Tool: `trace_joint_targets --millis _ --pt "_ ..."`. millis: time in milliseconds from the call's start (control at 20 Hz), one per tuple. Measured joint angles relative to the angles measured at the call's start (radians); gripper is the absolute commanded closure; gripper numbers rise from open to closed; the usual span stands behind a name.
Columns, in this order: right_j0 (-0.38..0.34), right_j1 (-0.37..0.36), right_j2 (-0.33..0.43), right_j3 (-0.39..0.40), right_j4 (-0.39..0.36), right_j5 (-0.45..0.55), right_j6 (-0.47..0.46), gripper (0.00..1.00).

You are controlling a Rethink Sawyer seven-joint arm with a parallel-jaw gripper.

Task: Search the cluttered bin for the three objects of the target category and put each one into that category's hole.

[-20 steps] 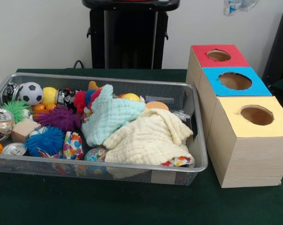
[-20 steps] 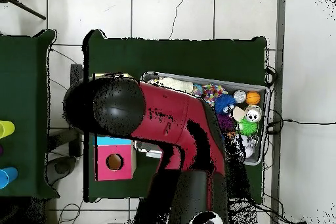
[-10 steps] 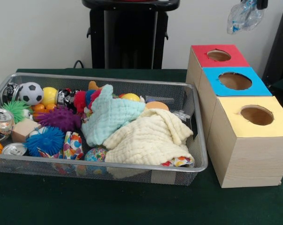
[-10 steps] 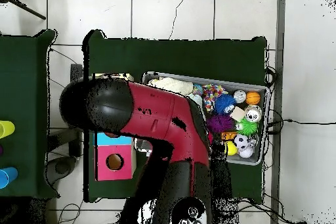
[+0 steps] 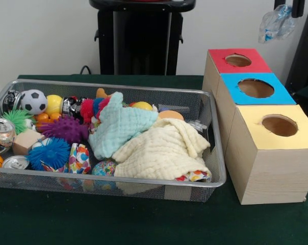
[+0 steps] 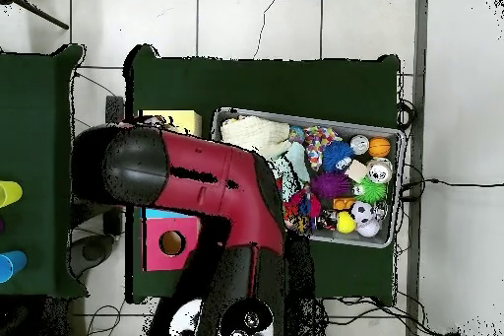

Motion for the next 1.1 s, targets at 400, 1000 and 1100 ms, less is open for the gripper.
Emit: trace_joint_targets --millis 400,1000,1100 --pt "0.081 0.023 -0.045 0.011 0.036 -0.042 0.087 1.00" --pt "0.088 0.068 -0.098 0.037 0.037 -0.117 0.103 1.00" --pt "0.090 0.074 -0.109 0.037 0.031 -0.117 0.103 1.00"
